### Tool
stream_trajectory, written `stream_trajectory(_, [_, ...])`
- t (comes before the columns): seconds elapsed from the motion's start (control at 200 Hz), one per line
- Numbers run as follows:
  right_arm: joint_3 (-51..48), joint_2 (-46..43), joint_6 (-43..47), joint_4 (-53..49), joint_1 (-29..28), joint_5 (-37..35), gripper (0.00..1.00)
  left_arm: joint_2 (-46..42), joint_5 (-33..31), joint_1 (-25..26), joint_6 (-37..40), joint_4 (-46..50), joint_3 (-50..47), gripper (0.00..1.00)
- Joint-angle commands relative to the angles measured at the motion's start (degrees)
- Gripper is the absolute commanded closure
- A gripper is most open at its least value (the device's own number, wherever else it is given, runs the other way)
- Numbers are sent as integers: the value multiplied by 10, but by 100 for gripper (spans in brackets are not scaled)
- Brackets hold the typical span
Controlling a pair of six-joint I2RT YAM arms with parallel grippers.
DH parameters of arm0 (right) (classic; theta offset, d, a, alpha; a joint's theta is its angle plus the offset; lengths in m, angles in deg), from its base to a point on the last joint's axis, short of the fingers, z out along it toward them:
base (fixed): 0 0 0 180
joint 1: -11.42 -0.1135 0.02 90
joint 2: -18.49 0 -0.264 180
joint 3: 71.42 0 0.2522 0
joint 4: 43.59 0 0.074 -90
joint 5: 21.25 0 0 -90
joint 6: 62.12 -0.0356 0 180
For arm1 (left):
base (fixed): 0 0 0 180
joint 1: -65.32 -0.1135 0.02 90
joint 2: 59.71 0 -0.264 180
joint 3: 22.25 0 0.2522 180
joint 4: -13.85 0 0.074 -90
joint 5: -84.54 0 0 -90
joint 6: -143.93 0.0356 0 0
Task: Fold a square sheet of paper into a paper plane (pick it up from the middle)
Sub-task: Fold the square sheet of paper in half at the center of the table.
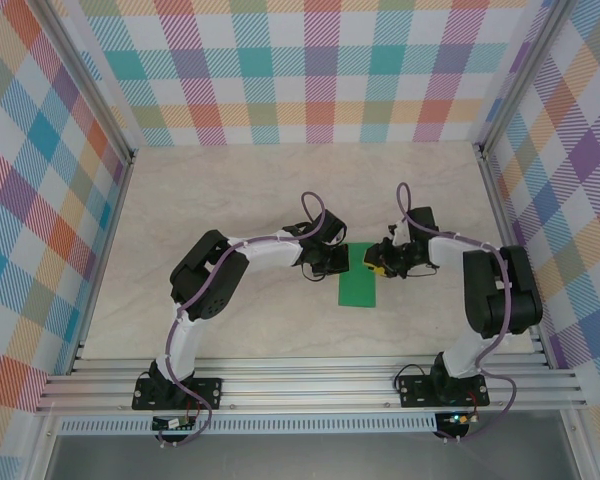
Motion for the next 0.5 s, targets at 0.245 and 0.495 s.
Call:
stream_trajectory(0.245, [30, 27, 14, -19, 1, -8, 69, 25, -3, 10, 15, 67, -4, 100])
stream_trajectory(0.495, [119, 64, 37, -58, 0, -21, 69, 25, -5, 10, 15, 69, -2, 100])
